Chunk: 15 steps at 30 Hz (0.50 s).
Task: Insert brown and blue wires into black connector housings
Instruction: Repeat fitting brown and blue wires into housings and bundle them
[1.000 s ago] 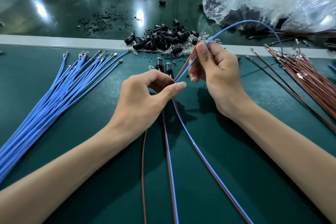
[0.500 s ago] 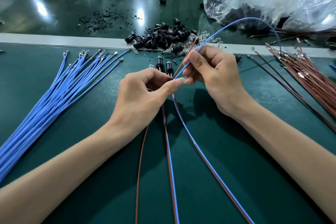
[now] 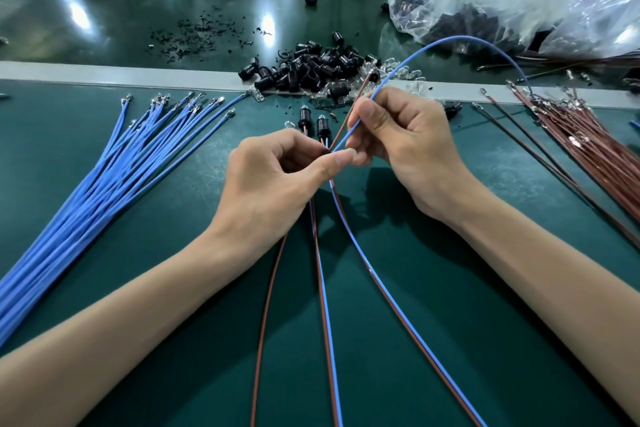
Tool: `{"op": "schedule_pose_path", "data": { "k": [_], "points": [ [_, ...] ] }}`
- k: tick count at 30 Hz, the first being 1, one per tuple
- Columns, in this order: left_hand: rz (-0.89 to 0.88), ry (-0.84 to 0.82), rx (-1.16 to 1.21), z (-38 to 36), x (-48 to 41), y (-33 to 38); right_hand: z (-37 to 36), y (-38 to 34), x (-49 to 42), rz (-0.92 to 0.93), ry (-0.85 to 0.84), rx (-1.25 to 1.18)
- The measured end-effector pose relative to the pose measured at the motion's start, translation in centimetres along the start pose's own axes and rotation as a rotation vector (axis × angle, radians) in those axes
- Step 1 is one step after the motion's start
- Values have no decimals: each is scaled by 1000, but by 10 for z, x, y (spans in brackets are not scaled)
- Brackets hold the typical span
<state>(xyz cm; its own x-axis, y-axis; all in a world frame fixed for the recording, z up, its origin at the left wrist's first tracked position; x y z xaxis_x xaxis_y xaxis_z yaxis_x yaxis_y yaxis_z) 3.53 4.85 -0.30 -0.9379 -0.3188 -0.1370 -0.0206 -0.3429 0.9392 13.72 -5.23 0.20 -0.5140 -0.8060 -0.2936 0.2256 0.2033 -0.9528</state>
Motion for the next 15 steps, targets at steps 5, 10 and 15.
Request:
{"op": "schedule_pose_path", "data": {
  "k": [5,10,15],
  "points": [
    [7,-14,4,-1,0,0,-3,-1,-1,10,-20,31],
    [18,-17,8,-1,0,-1,-4,-2,-2,10,-45,40],
    [37,-14,31,-1,1,0,-5,-4,0,18,-64,45]
  ]
}}
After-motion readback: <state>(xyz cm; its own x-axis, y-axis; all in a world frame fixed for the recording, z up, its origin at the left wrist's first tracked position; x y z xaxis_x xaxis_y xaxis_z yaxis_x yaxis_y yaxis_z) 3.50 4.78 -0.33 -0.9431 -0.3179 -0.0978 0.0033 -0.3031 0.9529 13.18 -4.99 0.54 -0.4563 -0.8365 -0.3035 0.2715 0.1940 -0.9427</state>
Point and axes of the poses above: each hand's wrist, its own x-axis away from the middle knuckle, its own z-axis out of the back of the hand, y = z × x, the point moved 7 cm from there along -x, towards the middle knuckle, and after that the axes turned 14 degrees about -y, right-handed, at the moved point
